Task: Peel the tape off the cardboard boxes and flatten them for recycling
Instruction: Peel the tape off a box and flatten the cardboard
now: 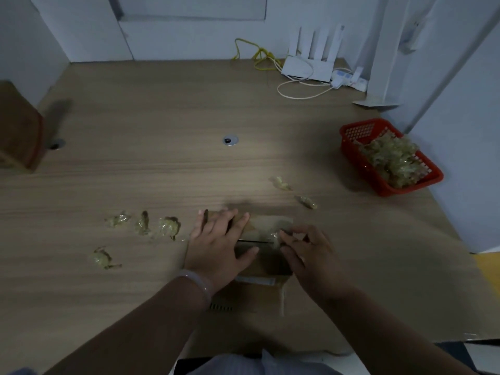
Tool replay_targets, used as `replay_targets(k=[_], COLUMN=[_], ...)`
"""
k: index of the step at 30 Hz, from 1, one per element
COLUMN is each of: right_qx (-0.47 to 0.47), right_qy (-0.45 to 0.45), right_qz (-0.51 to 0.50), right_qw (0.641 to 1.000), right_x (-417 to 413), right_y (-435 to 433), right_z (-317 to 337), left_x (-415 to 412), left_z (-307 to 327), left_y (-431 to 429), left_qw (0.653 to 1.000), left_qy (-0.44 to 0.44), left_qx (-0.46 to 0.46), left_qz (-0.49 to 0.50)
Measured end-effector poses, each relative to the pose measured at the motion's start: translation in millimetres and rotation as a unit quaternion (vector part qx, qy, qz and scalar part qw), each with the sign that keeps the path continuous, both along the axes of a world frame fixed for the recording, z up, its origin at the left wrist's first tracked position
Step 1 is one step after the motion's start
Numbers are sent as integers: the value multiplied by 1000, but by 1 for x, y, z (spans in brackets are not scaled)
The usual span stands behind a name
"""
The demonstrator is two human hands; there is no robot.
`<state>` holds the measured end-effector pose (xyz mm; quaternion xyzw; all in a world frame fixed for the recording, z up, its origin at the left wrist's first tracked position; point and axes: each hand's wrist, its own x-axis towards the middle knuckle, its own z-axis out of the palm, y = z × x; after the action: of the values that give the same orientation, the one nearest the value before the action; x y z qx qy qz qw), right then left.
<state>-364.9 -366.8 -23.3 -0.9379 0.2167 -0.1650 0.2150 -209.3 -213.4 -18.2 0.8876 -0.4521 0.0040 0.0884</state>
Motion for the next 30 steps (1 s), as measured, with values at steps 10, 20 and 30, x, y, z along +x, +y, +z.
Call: replay_targets(k=[10,20,30], right_qx=[283,-32,-68], right_qy=[-26,30,137], right_qz=[-167,161,145], right_qw=[944,986,977], right_x=[13,51,70], right_y=[-15,46,71], right_z=[1,30,20], left_x=[3,24,42], left_z=[1,19,-1], left_y=[2,28,73], left_qw=[999,980,807], left_qy=[31,109,482], left_qx=[21,-157,-219], left_qz=[-16,48,263])
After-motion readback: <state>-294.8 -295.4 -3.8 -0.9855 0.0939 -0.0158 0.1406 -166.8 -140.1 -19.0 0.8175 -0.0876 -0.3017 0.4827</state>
